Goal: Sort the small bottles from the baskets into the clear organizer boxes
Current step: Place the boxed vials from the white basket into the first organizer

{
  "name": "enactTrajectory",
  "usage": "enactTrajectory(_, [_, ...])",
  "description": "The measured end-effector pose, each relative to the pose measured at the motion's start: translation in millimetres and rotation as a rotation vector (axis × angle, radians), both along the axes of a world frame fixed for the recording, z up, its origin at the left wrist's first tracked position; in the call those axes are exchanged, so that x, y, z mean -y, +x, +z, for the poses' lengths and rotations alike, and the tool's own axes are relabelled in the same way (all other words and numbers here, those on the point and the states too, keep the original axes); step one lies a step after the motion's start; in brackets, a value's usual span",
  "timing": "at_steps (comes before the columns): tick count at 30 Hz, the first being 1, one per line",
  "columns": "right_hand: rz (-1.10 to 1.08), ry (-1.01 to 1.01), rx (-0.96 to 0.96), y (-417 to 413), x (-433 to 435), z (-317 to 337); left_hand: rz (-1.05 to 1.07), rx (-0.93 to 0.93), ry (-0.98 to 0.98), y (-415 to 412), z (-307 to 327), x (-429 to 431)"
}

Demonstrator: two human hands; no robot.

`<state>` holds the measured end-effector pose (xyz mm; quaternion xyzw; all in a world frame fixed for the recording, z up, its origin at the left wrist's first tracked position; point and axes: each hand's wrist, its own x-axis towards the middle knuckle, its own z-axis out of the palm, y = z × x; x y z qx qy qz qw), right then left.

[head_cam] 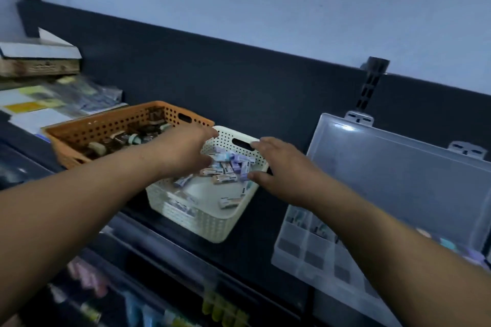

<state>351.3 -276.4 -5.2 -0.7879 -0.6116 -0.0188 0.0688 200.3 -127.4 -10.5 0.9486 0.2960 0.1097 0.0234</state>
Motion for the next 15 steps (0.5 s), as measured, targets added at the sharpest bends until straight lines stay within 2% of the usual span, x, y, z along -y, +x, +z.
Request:
enactTrajectory(6, [-0.022,-0.113,-0.023,-13.9,-58.9,-16.9,-0.101,-0.069,-0.103,-8.2,-23.3,-29.4])
enactTrajectory(15, [-0.054,-0.372,0.075,-12.1,-112.0,-37.9,-0.241,-0.427,-0.373,3.3,-39.0,-43.1])
